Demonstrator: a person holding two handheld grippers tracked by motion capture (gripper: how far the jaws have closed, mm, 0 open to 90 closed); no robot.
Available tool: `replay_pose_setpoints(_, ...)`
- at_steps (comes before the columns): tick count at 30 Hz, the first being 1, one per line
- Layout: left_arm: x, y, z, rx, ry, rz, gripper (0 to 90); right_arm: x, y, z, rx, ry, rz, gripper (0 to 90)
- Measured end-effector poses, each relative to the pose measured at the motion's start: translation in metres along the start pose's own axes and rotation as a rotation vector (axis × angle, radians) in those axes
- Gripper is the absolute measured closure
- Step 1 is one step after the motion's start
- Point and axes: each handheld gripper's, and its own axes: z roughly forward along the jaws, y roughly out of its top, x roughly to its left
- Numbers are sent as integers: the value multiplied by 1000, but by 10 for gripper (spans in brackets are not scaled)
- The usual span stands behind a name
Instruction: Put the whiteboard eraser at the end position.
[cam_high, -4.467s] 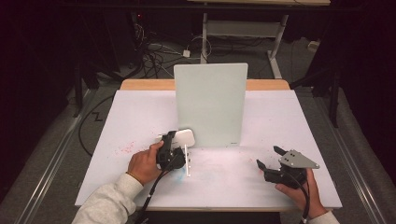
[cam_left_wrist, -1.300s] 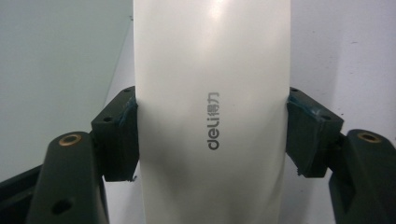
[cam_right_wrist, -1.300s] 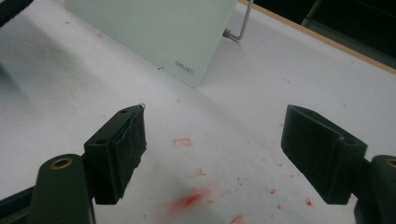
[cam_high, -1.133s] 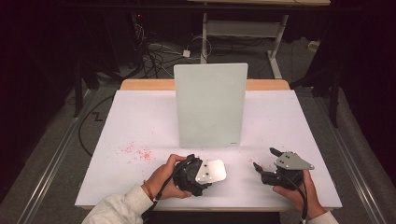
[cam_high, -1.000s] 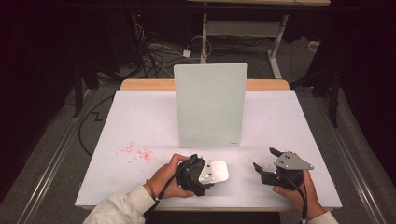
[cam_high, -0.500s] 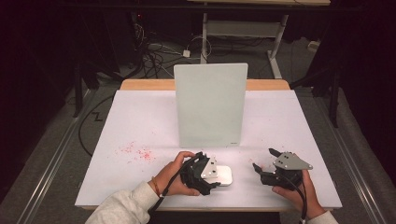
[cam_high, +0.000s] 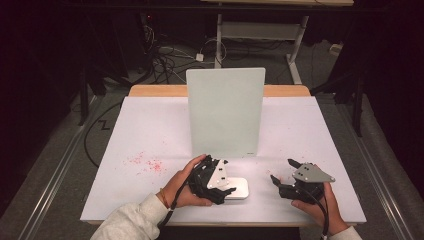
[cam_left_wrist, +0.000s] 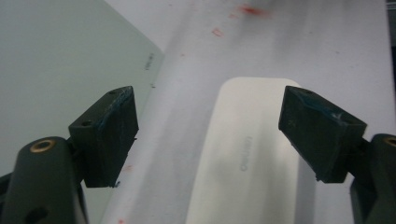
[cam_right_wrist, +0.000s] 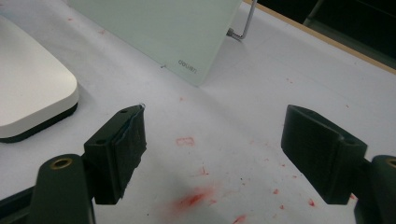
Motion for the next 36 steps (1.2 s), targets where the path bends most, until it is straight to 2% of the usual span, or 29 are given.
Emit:
replay_pose_setpoints(3,0,0,-5,-24,56,3,190,0,0,0,-4,-3,-4,228)
replay_pose_setpoints(6,1,0,-10,-52,89,5,190,1,0,0,-3,-10,-12,228)
replay_pose_setpoints(8,2,-1,-11,-52,100,12,188,1,0,0,-2,-11,-17,228)
replay_pose_setpoints(19,10,-7,-20,-58,153,-9,183,1,0,-1,-3,-11,-19,228)
replay_pose_setpoints(25,14,-11,-25,-59,203,-11,183,2,0,-2,-4,-15,-23,228)
replay_pose_setpoints(36,21,-18,-33,-66,245,-35,175,2,1,-3,-12,-14,-26,228)
